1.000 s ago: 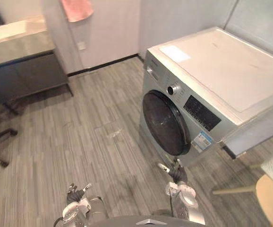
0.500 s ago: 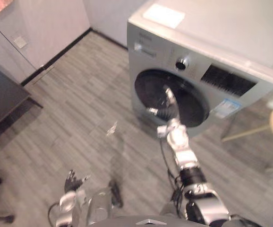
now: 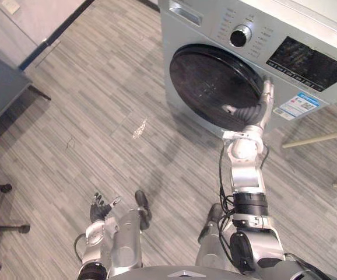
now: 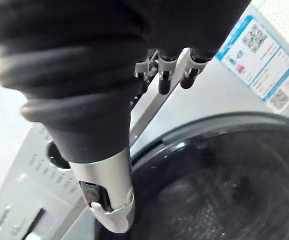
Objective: Pick up the laundry basket with both hands and put the clothes into the washing machine.
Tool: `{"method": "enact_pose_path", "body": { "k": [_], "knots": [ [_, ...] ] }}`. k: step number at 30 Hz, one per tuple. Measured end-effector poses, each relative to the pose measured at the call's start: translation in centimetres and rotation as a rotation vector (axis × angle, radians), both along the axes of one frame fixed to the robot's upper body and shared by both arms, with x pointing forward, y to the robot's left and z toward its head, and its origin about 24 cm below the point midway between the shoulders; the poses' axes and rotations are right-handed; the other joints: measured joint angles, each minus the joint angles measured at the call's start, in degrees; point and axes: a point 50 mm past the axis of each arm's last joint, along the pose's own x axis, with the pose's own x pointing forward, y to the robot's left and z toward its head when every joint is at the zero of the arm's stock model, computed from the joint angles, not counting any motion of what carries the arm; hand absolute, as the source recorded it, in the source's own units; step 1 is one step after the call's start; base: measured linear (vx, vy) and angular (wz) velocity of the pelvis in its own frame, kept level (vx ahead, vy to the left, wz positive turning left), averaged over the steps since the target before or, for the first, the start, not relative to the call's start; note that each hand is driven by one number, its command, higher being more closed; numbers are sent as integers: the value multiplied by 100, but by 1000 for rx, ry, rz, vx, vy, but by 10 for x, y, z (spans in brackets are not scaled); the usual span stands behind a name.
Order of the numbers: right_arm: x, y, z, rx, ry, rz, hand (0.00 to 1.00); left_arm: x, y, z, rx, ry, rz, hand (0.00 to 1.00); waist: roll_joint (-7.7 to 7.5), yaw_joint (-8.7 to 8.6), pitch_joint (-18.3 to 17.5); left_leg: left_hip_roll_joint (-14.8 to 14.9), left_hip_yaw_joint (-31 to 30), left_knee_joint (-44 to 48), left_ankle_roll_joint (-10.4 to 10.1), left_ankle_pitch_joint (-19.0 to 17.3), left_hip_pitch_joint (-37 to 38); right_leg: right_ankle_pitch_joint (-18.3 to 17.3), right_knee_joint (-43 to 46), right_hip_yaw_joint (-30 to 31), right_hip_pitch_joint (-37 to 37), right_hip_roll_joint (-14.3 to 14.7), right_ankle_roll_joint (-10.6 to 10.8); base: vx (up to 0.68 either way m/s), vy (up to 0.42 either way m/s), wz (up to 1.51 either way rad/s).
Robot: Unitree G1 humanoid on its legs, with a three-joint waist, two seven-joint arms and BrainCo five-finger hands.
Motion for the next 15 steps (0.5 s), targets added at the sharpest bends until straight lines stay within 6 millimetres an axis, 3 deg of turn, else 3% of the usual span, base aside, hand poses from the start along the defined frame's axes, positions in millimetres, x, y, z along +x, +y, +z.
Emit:
{"method": "enact_pose_path", "body": {
  "k": [8,11,15],
  "knots": [
    [10,-37,39,-42,-51,-100,0,-2,-1,-1,-15,-4,-11,0,-21,-12,106,-80,-11,-500,-12,353,25,63,-65,-24,-131,37,-57,-19,-11,3],
    [31,-72,59,-55,49,-72,0,1,1,3,-36,-34,4,0,-24,-37,108,-134,-16,-750,-10,531,110,135,-135,-38,-111,49,-70,-29,-1,1],
    [51,-90,49,35,254,134,0,1,7,5,-44,-61,-16,0,-42,-36,129,-142,-7,-1217,-27,849,310,185,-161,-54,-84,131,-118,-80,-13,0]
  ]
}}
